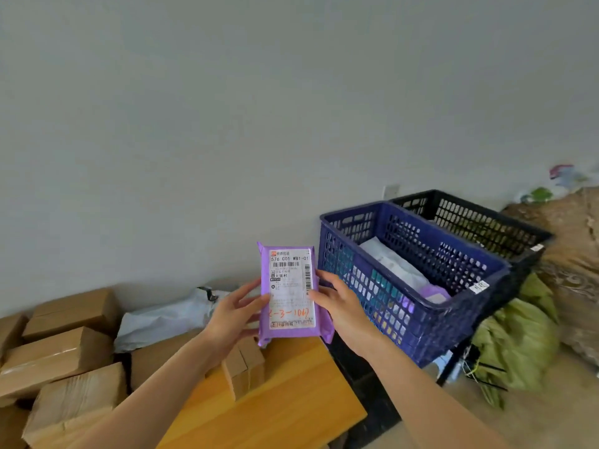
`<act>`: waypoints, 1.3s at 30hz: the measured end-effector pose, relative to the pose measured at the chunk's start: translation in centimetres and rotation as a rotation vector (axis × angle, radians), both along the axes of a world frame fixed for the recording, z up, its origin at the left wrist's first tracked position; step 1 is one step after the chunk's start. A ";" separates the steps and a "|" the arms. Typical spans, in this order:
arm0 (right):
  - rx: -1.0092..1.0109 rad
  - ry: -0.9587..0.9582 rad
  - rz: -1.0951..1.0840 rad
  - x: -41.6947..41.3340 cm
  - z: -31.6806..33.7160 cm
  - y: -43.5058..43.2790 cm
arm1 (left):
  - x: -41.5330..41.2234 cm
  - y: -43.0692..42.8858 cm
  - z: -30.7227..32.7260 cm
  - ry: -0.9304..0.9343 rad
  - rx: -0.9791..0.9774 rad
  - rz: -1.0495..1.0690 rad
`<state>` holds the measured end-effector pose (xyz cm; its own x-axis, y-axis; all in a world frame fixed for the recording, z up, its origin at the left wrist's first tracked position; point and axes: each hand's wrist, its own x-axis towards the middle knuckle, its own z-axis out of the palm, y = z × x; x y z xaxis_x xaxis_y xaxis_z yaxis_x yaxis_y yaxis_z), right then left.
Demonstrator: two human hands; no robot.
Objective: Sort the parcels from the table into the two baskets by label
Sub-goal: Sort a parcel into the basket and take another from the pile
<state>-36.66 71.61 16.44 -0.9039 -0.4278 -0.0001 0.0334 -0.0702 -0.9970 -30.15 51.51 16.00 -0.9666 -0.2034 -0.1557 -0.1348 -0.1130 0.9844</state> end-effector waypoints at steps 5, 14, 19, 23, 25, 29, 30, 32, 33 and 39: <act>0.031 0.007 -0.132 -0.8 -0.4 7.5 | -2.8 7.2 -0.2 -0.013 -0.002 -0.119; 0.009 -0.002 -0.293 -4.6 -1.8 24.2 | -8.4 23.9 0.1 -0.027 -0.040 -0.221; -0.006 -0.021 -0.329 -6.2 -2.3 33.0 | -10.8 33.0 -0.2 -0.057 -0.023 -0.243; -0.029 -0.053 -0.345 -7.5 -1.8 39.1 | -13.2 38.9 0.0 -0.059 -0.025 -0.262; -0.031 -0.053 -0.370 -8.5 -1.4 41.7 | -14.7 41.4 0.5 -0.045 -0.051 -0.299; -0.047 -0.035 -0.411 -11.1 -0.8 46.4 | -18.2 46.2 1.7 -0.024 -0.074 -0.355; -0.055 -0.031 -0.422 -12.0 -0.7 47.5 | -19.3 47.2 1.8 -0.021 -0.074 -0.365; -0.064 -0.026 -0.451 -13.8 -0.5 49.4 | -21.4 49.3 2.1 -0.017 -0.065 -0.386; -0.068 -0.032 -0.468 -14.9 -0.5 50.3 | -22.6 50.3 2.1 -0.017 -0.056 -0.398; -0.048 -0.035 -0.523 -23.0 0.0 55.1 | -31.1 55.1 1.7 0.014 0.003 -0.432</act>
<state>-59.62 126.72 16.49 -0.9964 0.0804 -0.0255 0.0147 -0.1317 -0.9912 -61.22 106.61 17.73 -0.9648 0.2213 -0.1422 -0.1573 -0.0522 0.9862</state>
